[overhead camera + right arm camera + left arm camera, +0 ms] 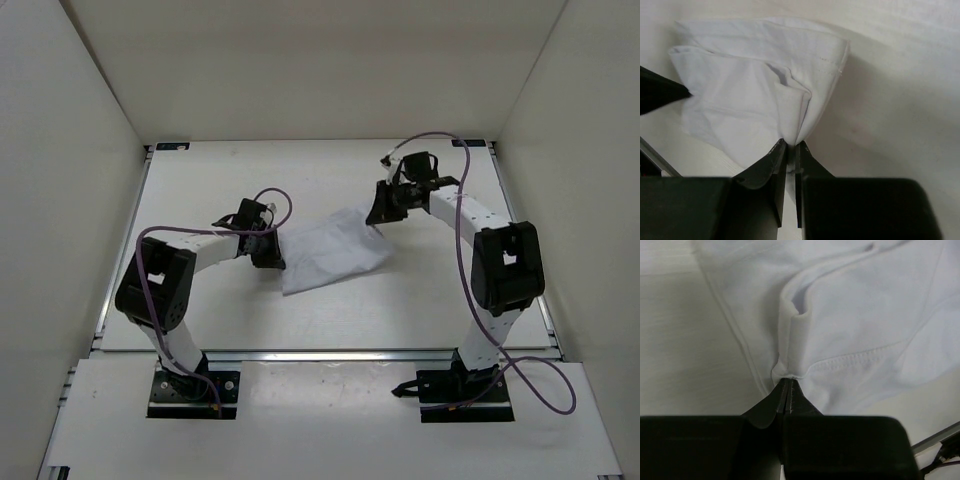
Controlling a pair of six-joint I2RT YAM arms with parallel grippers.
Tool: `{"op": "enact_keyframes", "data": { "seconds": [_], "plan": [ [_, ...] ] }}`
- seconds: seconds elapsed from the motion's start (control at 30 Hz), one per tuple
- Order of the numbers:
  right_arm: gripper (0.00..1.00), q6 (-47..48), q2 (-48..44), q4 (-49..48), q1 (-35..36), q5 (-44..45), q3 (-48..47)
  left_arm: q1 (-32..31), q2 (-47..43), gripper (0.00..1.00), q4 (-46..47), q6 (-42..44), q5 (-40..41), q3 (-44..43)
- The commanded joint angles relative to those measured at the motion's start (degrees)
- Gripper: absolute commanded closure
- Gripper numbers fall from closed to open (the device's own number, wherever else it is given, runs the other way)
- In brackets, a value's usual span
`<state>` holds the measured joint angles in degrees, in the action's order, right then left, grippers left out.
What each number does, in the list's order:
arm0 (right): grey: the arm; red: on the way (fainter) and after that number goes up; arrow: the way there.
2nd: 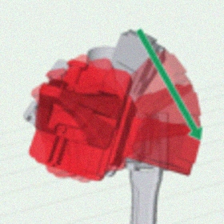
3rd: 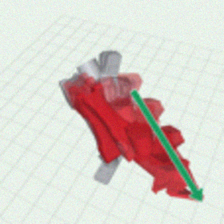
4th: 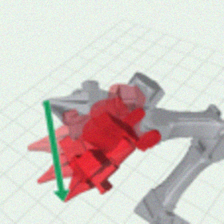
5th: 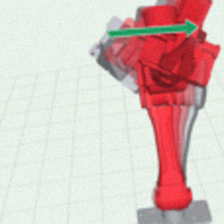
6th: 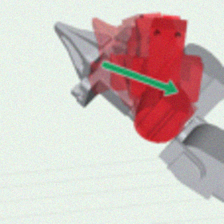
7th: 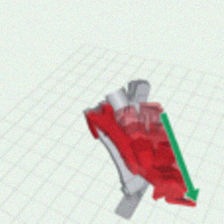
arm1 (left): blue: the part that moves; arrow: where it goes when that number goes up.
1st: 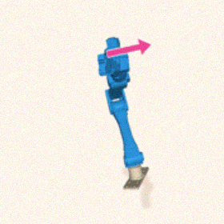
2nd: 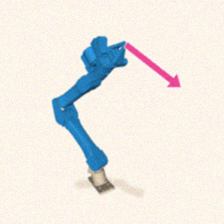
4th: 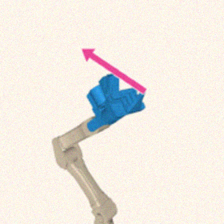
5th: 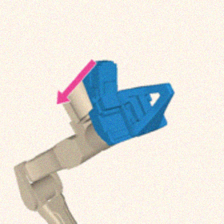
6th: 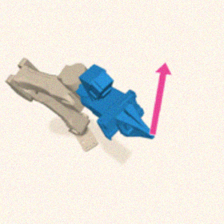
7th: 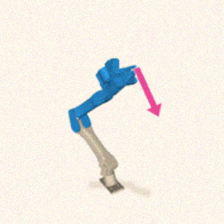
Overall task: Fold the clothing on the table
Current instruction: Fold the skirt
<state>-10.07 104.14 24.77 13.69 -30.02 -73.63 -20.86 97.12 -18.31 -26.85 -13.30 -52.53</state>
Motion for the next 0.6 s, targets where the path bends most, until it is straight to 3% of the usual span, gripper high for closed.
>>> {"op": "enact_keyframes", "data": {
  "seconds": [0.0,0.33,0.57],
  "plan": [
    [1.0,2.15,-2.8,4.49,2.73,1.1,-7.92,-2.07,3.33,1.0,1.78,-1.88,-1.37,-1.69],
    [1.0,1.37,3.25,9.32,13.37,2.69,-16.46,-2.69,12.12,1.0,7.84,-7.07,-6.65,-8.72],
    [1.0,-2.94,8.88,5.9,17.68,0.93,-20.15,-2.69,13.01,1.0,11.71,-9.62,-9.19,-6.35]
  ]
}}
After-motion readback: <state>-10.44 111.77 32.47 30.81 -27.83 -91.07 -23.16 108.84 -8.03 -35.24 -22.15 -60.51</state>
